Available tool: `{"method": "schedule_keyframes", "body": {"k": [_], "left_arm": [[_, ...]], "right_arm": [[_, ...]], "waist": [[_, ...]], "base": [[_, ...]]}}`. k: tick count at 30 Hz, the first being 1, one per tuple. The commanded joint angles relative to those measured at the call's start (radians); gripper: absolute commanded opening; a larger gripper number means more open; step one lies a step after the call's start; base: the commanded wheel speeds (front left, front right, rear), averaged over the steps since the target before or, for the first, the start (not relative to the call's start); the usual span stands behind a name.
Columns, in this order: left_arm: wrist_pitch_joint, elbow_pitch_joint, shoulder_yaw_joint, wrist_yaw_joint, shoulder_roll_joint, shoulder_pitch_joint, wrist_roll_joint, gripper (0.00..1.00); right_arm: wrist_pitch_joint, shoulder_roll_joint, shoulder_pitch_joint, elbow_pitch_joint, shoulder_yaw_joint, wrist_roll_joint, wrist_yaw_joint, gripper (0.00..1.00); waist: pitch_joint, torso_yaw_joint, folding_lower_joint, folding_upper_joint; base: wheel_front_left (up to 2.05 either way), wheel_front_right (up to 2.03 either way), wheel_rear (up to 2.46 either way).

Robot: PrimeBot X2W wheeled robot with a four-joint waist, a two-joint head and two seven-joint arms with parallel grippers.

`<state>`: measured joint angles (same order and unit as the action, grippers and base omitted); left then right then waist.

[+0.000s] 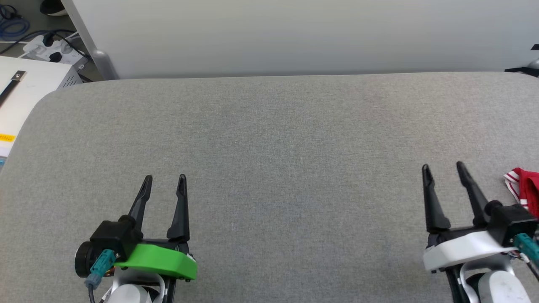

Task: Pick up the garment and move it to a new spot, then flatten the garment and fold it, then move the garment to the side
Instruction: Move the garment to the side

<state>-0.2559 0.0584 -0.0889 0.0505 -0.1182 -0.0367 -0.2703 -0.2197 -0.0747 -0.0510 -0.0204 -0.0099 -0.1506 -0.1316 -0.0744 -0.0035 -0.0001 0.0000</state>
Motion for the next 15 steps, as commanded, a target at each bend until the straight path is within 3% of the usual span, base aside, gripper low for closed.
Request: {"method": "schedule_keyframes", "body": {"k": [1, 15], "left_arm": [[-0.006, 0.006, 0.007, 0.01, 0.01, 0.017, 0.014, 1.0], [-0.006, 0.018, 0.058, 0.053, 0.046, 0.013, 0.055, 1.0]], "right_arm": [[-0.009, 0.003, 0.013, -0.012, 0.005, 0.008, 0.001, 1.0], [-0.031, 0.016, 0.001, -0.052, 0.008, 0.021, 0.001, 1.0]], "waist": [[0.0, -0.001, 0.0001, 0.0], [-0.002, -0.004, 0.0001, 0.0]], "base": [[0.0, 0.0, 0.0], [0.0, 0.0, 0.0]]}}
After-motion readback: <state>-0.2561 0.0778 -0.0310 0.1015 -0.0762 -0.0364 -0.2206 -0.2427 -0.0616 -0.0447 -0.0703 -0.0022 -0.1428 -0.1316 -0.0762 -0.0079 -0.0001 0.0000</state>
